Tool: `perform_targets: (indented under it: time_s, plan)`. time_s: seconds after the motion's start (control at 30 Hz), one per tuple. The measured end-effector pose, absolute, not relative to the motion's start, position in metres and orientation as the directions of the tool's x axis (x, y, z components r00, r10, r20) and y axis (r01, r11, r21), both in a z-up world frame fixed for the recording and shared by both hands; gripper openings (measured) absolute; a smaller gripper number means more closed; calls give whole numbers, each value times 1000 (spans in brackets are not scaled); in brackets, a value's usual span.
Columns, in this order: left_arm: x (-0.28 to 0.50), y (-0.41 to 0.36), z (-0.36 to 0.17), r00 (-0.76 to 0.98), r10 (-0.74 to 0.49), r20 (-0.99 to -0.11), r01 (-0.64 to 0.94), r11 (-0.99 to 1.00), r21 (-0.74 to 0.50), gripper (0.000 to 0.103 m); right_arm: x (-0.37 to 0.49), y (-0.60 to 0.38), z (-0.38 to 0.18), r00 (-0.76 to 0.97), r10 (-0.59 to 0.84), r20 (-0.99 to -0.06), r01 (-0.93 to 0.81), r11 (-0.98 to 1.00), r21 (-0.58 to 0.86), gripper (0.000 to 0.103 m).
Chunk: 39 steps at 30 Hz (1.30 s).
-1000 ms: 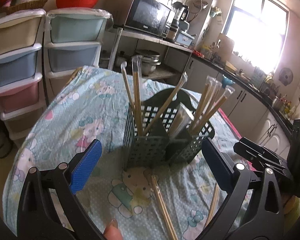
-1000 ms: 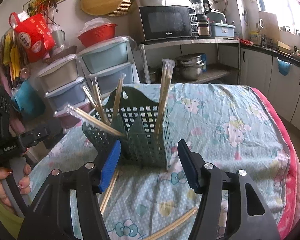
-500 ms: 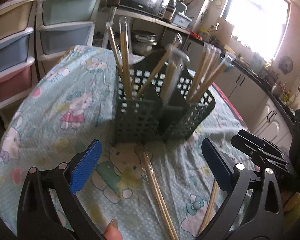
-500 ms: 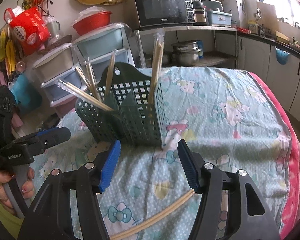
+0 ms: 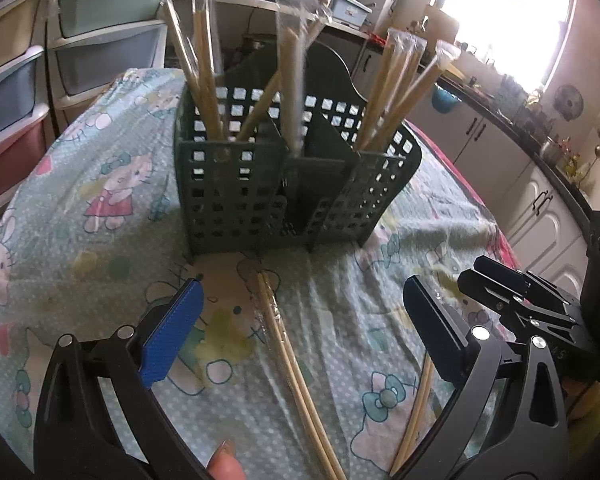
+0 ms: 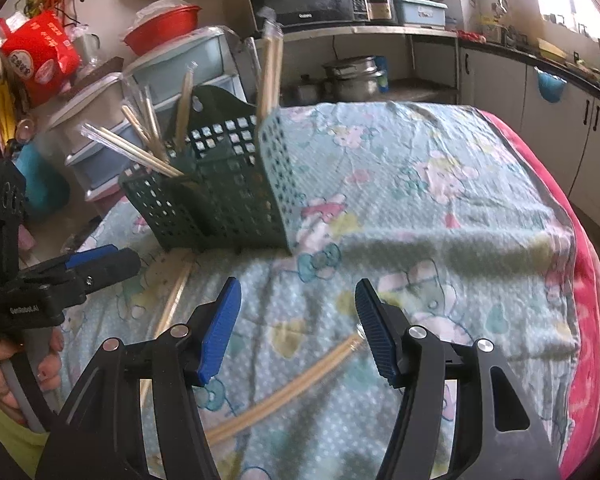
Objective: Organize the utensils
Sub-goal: 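Withdraw both open tools from the caddy toward the last loose chopsticks, then lower both tools onto the remaining wooden chopsticks and close them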
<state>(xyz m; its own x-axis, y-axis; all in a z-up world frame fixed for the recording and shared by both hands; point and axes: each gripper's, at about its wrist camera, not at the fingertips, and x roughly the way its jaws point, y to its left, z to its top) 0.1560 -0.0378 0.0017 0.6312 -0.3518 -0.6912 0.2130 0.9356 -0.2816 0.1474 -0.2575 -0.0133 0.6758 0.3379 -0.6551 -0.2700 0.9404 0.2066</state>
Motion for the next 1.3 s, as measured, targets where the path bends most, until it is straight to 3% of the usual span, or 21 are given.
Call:
perform_targets:
  time_s: [0.83,0.97,1.3]
  plan:
    - [196,-46,-46,557,-322,-766,162,946,-280,91,161,-272,-55,564,342,-752,-199,940,279,57]
    - [202,-44,-52,551,-318,-772,138,947,-292,79,166,-270,-60,553,347,-758,-197,938,286,57]
    - [208,-53,-58,573,-235,-785,123,972,-201,66,178,-266,-66,541,347,-766,-193,938,289,57]
